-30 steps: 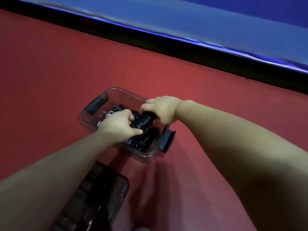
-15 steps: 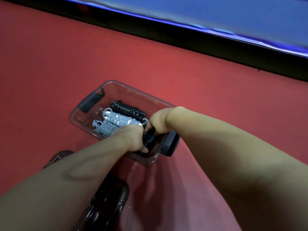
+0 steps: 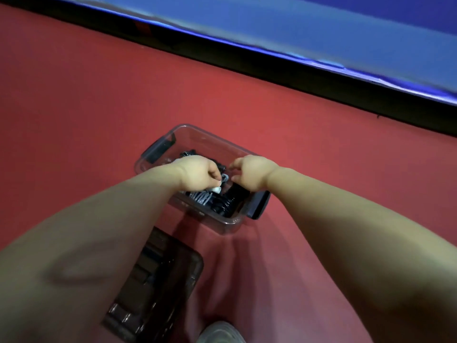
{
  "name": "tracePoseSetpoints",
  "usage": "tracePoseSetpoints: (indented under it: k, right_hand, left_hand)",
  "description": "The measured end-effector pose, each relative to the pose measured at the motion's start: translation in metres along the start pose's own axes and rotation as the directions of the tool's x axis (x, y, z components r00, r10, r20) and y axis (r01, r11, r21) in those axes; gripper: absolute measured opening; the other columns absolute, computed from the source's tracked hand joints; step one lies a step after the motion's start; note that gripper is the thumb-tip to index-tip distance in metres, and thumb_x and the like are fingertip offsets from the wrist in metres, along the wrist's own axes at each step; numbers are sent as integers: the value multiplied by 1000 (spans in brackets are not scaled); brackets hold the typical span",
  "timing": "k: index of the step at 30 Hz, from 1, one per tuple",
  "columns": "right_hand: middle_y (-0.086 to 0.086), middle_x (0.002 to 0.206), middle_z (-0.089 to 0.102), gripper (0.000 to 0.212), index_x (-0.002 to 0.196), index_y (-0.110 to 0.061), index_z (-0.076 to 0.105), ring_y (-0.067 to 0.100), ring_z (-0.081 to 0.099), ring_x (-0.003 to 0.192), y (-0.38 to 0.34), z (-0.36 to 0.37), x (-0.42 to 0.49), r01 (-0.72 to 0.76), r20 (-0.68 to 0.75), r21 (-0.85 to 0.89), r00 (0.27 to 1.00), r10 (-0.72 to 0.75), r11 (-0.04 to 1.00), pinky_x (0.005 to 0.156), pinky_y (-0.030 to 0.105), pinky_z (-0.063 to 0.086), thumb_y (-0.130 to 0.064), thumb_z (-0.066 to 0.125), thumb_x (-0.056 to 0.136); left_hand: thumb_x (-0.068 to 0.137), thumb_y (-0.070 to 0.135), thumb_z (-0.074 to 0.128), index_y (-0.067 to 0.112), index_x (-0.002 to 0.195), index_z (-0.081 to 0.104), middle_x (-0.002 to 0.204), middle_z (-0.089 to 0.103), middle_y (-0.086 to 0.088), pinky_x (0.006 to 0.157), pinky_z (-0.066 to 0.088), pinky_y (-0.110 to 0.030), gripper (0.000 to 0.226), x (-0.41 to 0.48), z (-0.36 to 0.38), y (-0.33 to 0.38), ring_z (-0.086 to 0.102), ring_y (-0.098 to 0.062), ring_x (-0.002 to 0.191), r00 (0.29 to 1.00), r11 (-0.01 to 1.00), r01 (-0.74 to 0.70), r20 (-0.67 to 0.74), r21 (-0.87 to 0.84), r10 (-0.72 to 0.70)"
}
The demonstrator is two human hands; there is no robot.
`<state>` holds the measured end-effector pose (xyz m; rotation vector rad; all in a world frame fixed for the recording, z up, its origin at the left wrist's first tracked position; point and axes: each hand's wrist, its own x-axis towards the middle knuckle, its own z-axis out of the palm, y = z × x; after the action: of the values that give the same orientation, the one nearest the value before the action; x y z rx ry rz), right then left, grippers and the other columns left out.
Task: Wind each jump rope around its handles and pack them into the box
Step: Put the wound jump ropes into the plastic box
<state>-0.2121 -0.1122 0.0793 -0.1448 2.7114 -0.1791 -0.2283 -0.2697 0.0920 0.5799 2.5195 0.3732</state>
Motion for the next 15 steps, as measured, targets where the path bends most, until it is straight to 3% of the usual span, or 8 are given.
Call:
tracePoseSetpoints:
  k: [3,8,11,15]
  right_hand:
    - [3,144,39,53,143,-30,36,25,40,131,-22,-10,-19,3,-54,54,999,0,999,109,37,33,-39,51,93]
    - [2,157,14,62,149,-30,22,22,10,145,-81,-16,-56,126,-139,76,984,-114,989,115,41,17,-37,51,94]
    - [1,154,20,58,147,-28,29,22,17,142,-118,-4,-74,258,-185,76,953,-241,963,114,36,20,-32,53,94]
    - [6,144,34,51,142,-21,40,27,36,131,-157,39,-88,300,-67,156,954,-293,941,110,31,29,-28,54,93]
  left_hand:
    - [92,26,58,20,108,67,109,67,1,92,45,-27,19,-28,-12,-25,60,-18,102,992,998,68,-110,-14,-69]
    - [90,27,62,18,113,65,116,66,-2,96,43,-28,25,-81,-11,-76,60,-21,107,964,978,198,-170,-62,-206]
    - [89,30,63,18,125,59,129,58,-5,103,40,-31,38,-107,1,-106,54,-23,119,928,950,292,-206,-112,-310]
    - [85,37,67,13,138,45,142,46,-12,108,36,-37,62,-124,31,-142,47,-30,127,854,855,447,-160,-263,-495]
